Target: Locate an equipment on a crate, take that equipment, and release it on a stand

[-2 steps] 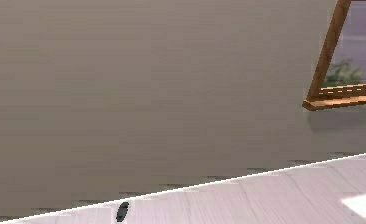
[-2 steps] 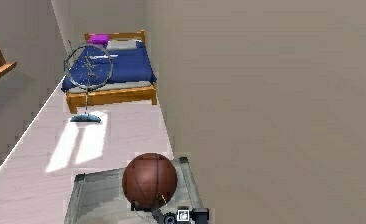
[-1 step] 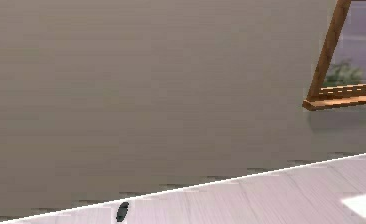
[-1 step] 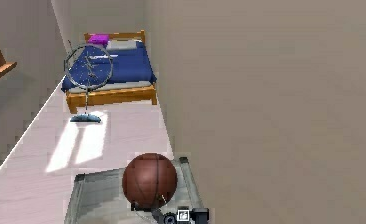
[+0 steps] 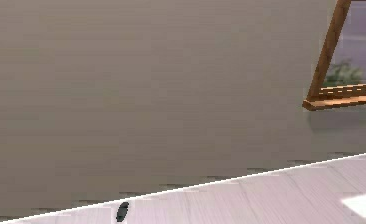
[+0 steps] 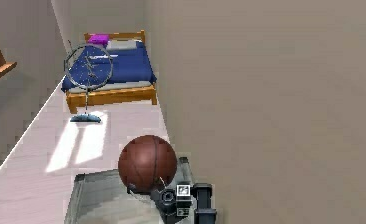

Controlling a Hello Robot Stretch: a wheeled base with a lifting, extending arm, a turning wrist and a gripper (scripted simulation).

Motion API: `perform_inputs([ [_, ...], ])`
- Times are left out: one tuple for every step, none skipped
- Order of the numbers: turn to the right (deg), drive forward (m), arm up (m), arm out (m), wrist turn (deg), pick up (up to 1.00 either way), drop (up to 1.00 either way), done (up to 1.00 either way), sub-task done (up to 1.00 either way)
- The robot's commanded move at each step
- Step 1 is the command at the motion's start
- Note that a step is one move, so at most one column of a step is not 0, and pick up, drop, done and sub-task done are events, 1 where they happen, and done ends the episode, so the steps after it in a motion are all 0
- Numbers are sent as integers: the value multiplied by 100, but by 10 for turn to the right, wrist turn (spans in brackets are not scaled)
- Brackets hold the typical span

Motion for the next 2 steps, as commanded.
perform_inputs([
  [0,0,28,0,0,0,0,0,0],
  [0,0,0,0,-450,0,0,0,0],
])
